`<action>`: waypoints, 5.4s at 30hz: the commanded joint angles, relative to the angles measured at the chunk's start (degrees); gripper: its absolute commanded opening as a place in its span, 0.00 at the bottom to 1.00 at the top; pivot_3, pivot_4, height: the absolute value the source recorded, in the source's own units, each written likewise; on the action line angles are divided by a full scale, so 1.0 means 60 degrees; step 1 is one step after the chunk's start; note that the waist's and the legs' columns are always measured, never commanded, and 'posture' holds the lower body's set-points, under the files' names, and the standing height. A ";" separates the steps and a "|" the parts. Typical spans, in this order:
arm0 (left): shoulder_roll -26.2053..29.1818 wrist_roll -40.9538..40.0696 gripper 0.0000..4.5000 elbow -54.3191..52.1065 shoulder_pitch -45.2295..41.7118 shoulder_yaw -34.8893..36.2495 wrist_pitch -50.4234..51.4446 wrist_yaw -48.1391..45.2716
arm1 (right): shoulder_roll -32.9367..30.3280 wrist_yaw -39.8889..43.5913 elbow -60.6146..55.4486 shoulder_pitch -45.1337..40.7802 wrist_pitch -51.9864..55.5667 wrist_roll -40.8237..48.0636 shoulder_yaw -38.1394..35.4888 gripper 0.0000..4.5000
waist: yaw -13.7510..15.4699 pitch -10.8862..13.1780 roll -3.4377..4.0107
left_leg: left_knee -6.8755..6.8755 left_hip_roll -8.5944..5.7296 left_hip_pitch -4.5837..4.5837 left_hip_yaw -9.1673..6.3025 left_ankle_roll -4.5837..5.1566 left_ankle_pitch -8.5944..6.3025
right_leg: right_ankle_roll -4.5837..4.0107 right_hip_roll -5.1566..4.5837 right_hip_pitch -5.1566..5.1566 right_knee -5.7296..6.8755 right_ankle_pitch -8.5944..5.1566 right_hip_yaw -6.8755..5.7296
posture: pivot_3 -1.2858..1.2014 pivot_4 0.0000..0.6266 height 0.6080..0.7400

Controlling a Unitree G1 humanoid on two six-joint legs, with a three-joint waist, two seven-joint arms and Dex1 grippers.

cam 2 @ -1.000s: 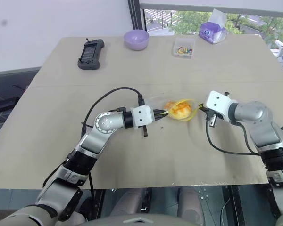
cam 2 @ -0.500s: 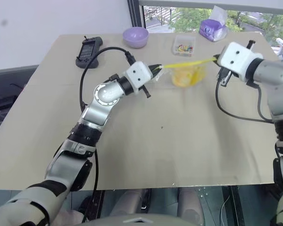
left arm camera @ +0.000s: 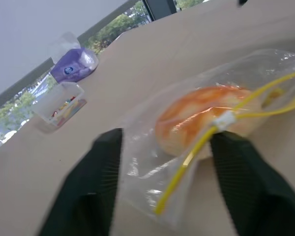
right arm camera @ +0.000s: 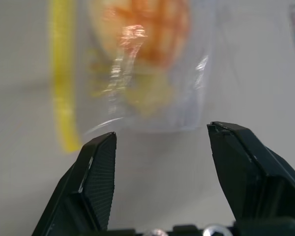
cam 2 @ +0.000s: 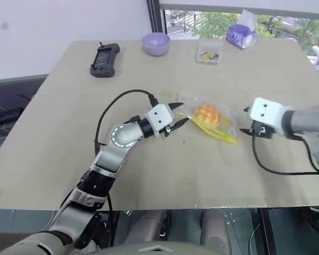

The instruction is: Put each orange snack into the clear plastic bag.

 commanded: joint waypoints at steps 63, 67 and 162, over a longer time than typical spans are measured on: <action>-0.0208 -0.0743 0.03 -0.0304 0.0715 -0.0276 -0.1022 -0.0773 | 0.2160 -0.2535 -0.3213 -0.0619 0.2698 -0.0796 0.2360 0.73 | 0.0048 -0.0003 -0.0013 | 0.0004 0.0002 -0.0012 -0.0012 -0.0001 0.0001 | 0.0000 -0.0010 -0.0004 -0.0007 0.0000 -0.0010 | 0.52 0.24 1.00; -0.0169 -0.0809 0.03 -0.0322 0.0752 -0.0283 -0.1057 -0.0796 | 0.2386 -0.2747 -0.2928 -0.0822 0.2466 -0.1135 0.2326 0.73 | 0.0057 -0.0003 -0.0013 | 0.0004 0.0002 -0.0011 -0.0014 -0.0002 0.0001 | 0.0000 -0.0009 -0.0004 -0.0007 0.0000 -0.0010 | 0.52 0.24 1.00; -0.0530 -0.0667 0.00 -0.0312 0.0797 -0.0395 -0.0924 -0.0544 | 0.2770 -0.2171 -0.1405 -0.1061 -0.0682 -0.3123 0.2381 0.02 | 0.0049 -0.0003 -0.0013 | 0.0002 -0.0001 -0.0010 -0.0013 -0.0002 0.0001 | -0.0001 -0.0007 -0.0005 -0.0007 0.0000 -0.0008 | 0.52 0.24 1.00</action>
